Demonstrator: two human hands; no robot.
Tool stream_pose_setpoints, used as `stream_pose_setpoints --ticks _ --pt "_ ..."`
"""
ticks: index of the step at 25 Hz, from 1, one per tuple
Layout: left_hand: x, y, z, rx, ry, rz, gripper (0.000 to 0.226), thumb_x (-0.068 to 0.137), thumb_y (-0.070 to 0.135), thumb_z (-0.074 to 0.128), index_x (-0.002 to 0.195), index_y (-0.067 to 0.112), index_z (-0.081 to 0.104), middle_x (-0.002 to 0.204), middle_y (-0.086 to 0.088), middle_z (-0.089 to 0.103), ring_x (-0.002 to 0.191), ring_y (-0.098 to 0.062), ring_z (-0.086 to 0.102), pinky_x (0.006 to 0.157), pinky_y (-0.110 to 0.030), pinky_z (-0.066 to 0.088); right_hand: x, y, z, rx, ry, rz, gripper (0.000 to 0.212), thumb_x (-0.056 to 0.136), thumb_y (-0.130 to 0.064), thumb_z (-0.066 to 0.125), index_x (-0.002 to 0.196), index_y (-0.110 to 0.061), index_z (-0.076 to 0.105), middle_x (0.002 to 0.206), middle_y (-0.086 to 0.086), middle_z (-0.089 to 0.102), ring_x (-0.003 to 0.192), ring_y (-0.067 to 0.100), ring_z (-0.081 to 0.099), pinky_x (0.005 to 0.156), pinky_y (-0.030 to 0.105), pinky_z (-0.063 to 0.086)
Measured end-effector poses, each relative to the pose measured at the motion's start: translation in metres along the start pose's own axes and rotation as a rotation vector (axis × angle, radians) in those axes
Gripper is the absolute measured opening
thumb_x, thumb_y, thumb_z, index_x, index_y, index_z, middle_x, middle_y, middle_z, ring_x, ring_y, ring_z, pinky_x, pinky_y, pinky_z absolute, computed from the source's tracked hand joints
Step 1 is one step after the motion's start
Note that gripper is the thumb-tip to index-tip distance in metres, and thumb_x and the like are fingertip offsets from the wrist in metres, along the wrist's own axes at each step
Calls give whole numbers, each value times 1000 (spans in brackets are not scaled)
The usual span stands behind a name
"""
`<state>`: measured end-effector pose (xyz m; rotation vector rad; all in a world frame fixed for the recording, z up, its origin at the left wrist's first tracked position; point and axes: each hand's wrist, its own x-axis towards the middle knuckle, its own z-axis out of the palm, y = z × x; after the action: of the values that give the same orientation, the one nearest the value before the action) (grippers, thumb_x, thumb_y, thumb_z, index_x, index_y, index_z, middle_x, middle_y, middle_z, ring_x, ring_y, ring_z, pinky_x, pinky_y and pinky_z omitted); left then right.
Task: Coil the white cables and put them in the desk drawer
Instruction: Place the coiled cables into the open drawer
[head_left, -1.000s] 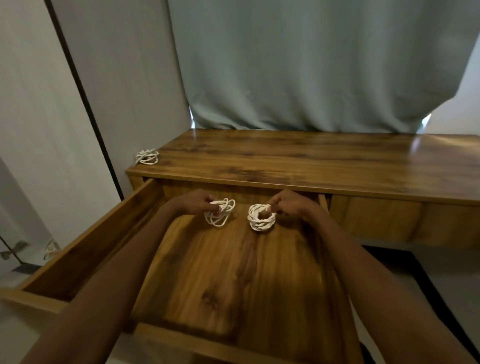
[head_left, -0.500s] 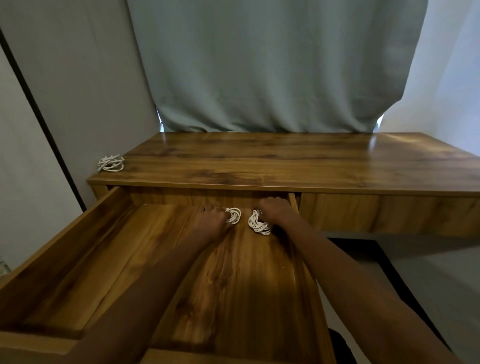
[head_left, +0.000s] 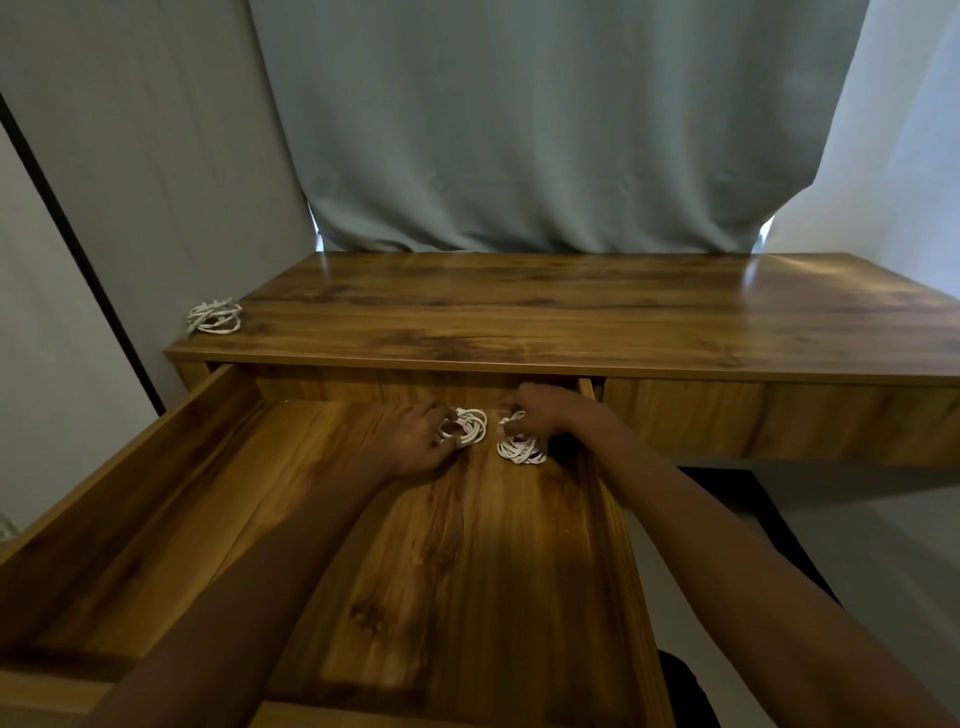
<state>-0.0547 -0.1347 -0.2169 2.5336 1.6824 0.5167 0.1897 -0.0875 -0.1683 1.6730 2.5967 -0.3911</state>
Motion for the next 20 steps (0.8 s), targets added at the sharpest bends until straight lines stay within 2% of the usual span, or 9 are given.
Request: stream_pose_setpoints --ticks 2,4,6,9,11,13,16,18,20 --pt "-2 -4 -6 11 3 29 55 88 52 48 125 13 60 128 -10 54 112 -27 57 86 -31 42 -8 -1 4 -169 -29 -42 62 85 -52 70 137 -21 56 128 2 64 108 23 63 85 36 53" --pt "-3 -8 -7 -5 -16 60 44 90 42 55 118 10 65 119 -12 58 107 -27 58 83 -27 37 -13 -3 7 -305 -11 -85 57 88 -45 70 138 -21 56 129 3 64 110 24 63 76 32 47" --pt "-3 -8 -5 -59 -43 68 43 89 43 54 111 8 69 113 -12 60 103 -25 58 85 -31 43 -15 -4 8 -368 29 -70 52 90 -46 68 135 -21 58 128 4 64 114 24 60 75 33 44" --pt "7 2 -3 -57 -62 19 37 93 42 58 109 11 69 113 -11 60 105 -27 58 87 -38 47 -19 -7 6 -540 101 -18 39 95 -45 59 126 -21 62 127 3 65 126 27 47 88 39 42" --pt "14 17 -2 -24 -28 -37 31 95 35 60 112 10 68 116 -10 59 106 -27 57 83 -34 45 -19 -7 10 -712 165 -3 31 99 -35 54 124 -19 64 126 3 66 129 27 43 99 41 38" --pt "19 29 4 -10 22 -67 29 96 32 60 115 11 67 119 -10 59 106 -25 56 80 -32 43 -19 -7 11 -789 201 -16 28 99 -30 55 124 -19 64 125 4 68 127 26 45 100 40 37" --pt "22 36 8 -41 27 -110 32 95 33 61 117 11 63 121 -10 59 108 -25 57 83 -35 46 -17 -8 12 -711 244 -40 24 99 -29 55 117 -17 66 118 6 69 119 26 51 96 39 41" --pt "21 30 -1 -9 51 -108 32 95 38 59 115 13 63 118 -7 60 106 -25 58 77 -34 44 -19 -10 9 -534 340 -82 23 100 -31 53 103 -14 68 107 7 70 109 25 57 88 38 45" --pt "15 20 -17 33 160 -67 29 97 41 55 107 15 64 109 -5 63 97 -24 61 70 -33 45 -18 -14 7 -275 504 -151 28 100 -34 49 101 -15 70 98 5 72 95 24 63 75 37 49"
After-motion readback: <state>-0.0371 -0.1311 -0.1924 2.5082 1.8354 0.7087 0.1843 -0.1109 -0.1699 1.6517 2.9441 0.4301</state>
